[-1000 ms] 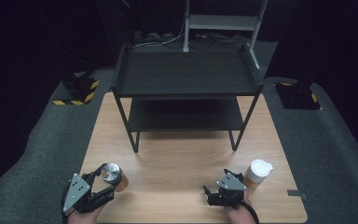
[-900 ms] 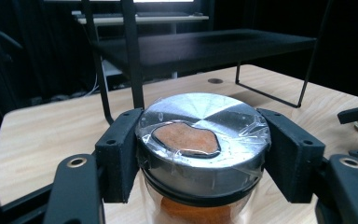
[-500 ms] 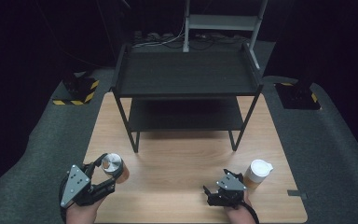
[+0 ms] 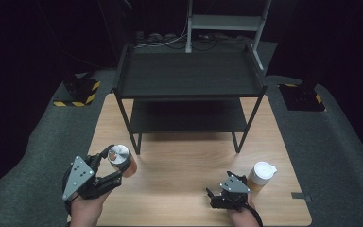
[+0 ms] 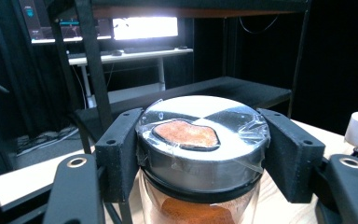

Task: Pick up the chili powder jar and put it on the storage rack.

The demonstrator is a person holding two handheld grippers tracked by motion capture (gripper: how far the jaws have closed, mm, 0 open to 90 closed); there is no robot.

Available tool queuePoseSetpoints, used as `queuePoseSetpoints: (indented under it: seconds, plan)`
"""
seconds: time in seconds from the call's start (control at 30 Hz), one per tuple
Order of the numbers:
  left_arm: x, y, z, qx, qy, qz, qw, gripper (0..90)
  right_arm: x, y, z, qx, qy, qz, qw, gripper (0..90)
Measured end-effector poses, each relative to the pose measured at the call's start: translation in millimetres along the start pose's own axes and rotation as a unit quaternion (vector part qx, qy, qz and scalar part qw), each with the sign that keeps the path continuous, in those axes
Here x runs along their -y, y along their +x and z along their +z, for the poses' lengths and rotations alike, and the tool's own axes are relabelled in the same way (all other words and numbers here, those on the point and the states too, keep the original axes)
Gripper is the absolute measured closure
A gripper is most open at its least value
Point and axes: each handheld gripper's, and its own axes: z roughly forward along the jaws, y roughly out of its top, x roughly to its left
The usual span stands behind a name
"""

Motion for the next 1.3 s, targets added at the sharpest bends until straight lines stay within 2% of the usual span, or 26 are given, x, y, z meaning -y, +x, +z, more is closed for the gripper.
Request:
queuePoseSetpoints:
  seconds: [0.43,0.93,1.3]
  plan:
    - [-13.3,-1.7,13.2,0.011,-0.016,0.006,0.9998,34.8,0.5,0.0,-0.2,0.001,-0.001,0.001,1.0000,0.9]
    - [-30.0,0.2,30.9,0.018,-0.039,-0.004,0.9991,34.8,1.1,-1.0,-0.3,-0.001,-0.003,0.005,1.0000,0.9]
    - [-42.8,0.1,39.0,0.019,-0.054,0.002,0.9983,34.8,1.5,-1.0,-0.4,-0.001,-0.004,0.005,1.0000,0.9]
